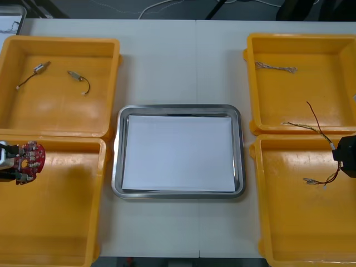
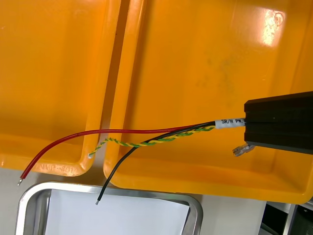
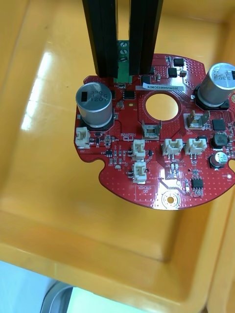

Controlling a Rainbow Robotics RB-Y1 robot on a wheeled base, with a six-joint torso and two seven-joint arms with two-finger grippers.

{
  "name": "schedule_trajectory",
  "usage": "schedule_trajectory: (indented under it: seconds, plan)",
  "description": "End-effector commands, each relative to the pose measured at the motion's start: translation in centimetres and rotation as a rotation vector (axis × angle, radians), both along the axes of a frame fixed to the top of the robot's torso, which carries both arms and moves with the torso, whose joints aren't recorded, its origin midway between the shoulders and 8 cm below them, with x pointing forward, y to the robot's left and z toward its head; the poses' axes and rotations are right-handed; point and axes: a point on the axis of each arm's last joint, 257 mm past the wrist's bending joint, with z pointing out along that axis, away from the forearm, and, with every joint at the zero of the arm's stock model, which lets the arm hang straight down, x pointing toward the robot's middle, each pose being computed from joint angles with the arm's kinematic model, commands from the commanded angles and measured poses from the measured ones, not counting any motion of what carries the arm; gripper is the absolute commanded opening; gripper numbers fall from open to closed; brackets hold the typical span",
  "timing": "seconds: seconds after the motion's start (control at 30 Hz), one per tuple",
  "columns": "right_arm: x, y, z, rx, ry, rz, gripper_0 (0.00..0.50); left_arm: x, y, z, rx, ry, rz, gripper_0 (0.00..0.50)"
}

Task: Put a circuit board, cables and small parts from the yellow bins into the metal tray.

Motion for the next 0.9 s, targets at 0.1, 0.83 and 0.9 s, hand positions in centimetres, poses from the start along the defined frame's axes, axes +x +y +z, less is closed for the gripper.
schedule_trajectory:
  seconds: [0.1,0.83,0.9]
  plan:
    - [0.1,0.5,0.8,-0.003,-0.018,-0.001,0.0,1.4,0.6,5.5,0.094,-0.068,0.037,0.0]
    - [0.1,0.5,0.8,-0.003,-0.018,-0.001,0.0,-0.3,-4.3,10.0,-0.007,0.08,0.433,0.0]
    - [0.1,0.5,0.8,-0.003,-0.018,-0.001,0.0,-0.2,-4.9,10.1,-0.009,0.075,0.466,0.0]
